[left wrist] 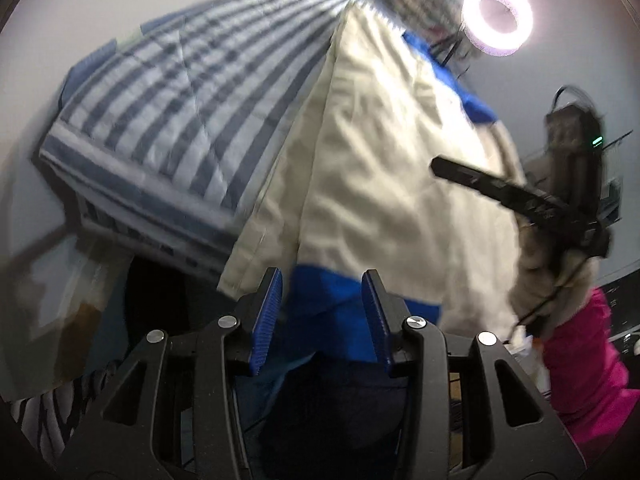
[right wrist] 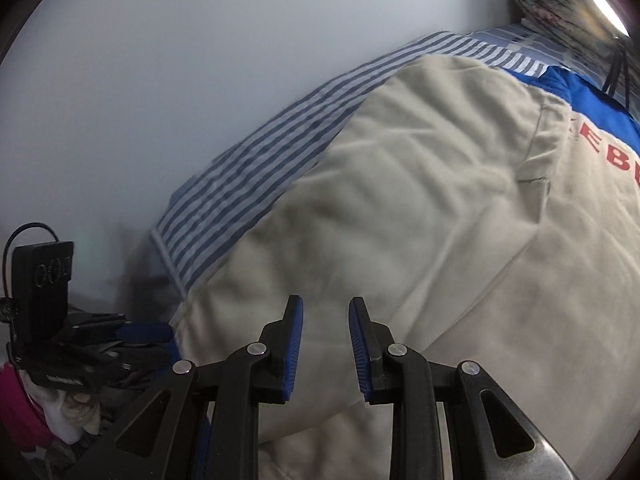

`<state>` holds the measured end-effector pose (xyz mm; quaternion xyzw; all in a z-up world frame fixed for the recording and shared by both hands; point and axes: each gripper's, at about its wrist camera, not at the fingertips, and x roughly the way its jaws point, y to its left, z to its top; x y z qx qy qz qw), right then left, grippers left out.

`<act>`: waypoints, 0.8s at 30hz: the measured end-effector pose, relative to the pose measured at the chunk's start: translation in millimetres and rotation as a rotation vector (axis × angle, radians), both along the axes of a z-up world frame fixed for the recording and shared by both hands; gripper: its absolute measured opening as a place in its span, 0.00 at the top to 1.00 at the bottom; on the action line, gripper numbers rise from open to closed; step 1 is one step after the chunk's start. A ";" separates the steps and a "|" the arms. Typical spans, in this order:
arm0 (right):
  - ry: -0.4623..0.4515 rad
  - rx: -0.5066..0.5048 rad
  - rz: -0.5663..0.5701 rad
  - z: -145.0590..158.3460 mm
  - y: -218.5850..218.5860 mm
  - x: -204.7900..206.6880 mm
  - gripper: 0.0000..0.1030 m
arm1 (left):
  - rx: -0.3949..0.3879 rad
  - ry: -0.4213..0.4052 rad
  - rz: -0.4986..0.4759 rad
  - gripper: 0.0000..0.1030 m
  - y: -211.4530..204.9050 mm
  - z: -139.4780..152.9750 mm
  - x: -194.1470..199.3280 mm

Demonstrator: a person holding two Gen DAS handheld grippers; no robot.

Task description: Fold large clothes

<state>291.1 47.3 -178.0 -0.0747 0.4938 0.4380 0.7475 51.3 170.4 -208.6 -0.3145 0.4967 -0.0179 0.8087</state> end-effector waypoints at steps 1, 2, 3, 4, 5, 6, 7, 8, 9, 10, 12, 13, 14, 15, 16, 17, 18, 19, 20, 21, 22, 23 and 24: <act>0.000 -0.005 0.002 -2.7 2.6 -1.7 0.77 | -0.006 0.006 -0.008 0.81 -1.9 -2.7 1.1; 0.000 -0.009 0.004 -4.5 3.8 -3.9 0.77 | -0.006 0.011 -0.011 0.89 -3.2 -4.7 2.4; 0.000 -0.014 0.005 -5.2 4.8 -5.6 0.77 | -0.003 0.010 -0.010 0.92 -3.6 -5.0 3.1; 0.000 -0.016 0.006 -6.1 6.4 -6.6 0.77 | -0.002 0.004 -0.004 0.95 -3.0 -3.3 1.9; -0.001 -0.013 0.011 -5.8 8.5 -7.7 0.77 | 0.000 -0.007 0.005 0.96 -1.4 0.3 -0.7; -0.005 -0.005 0.017 -5.1 11.3 -7.6 0.77 | 0.006 -0.022 0.016 0.96 0.6 5.0 -4.4; -0.010 0.001 0.020 -4.4 12.4 -9.1 0.77 | 0.015 -0.035 0.028 0.96 2.3 8.6 -8.4; -0.011 0.006 0.026 -5.0 15.3 -10.8 0.77 | 0.023 -0.043 0.043 0.96 4.8 10.7 -12.2; -0.012 -0.007 0.034 -8.9 19.7 -12.1 0.77 | 0.025 -0.048 0.045 0.96 5.9 10.0 -12.9; -0.019 -0.028 0.040 -13.6 23.2 -12.8 0.77 | 0.031 -0.047 0.043 0.96 5.6 8.9 -12.6; -0.044 -0.099 0.058 -30.7 33.4 -14.8 0.76 | 0.058 -0.027 0.058 0.87 6.9 8.4 -10.9; -0.047 -0.114 0.063 -36.3 35.6 -15.9 0.76 | 0.050 -0.025 0.062 0.72 9.7 9.5 -9.7; -0.060 -0.110 0.064 -38.6 35.4 -17.6 0.76 | 0.047 -0.036 0.076 0.63 14.1 11.4 -10.6; -0.063 -0.111 0.065 -38.1 35.1 -18.5 0.76 | 0.059 -0.057 0.104 0.48 19.4 15.2 -11.0; -0.056 -0.110 0.063 -37.1 34.5 -18.2 0.76 | 0.074 -0.068 0.122 0.43 24.4 17.9 -10.1; -0.038 -0.097 0.054 -34.7 32.1 -17.2 0.76 | 0.085 -0.074 0.131 0.43 28.8 20.0 -6.9; -0.021 -0.074 0.045 -30.9 29.0 -17.1 0.75 | 0.086 -0.076 0.128 0.43 32.7 20.6 -1.0; -0.016 -0.054 0.037 -26.6 25.7 -19.3 0.75 | 0.078 -0.069 0.120 0.43 36.0 19.7 6.7; -0.016 -0.033 0.029 -21.8 21.3 -21.0 0.75 | 0.068 -0.068 0.111 0.43 38.8 18.6 11.6; -0.021 -0.018 0.021 -17.2 16.9 -23.1 0.75 | 0.061 -0.064 0.096 0.43 40.3 16.7 19.4; -0.024 -0.012 0.014 -14.9 13.2 -25.6 0.75 | 0.063 -0.046 0.082 0.43 40.5 13.3 26.4; -0.022 -0.007 0.005 -13.4 9.9 -27.5 0.75 | 0.062 -0.029 0.077 0.43 41.1 9.4 30.2; -0.016 -0.008 -0.001 -13.4 9.2 -27.7 0.75 | 0.054 -0.017 0.070 0.43 41.5 5.1 33.2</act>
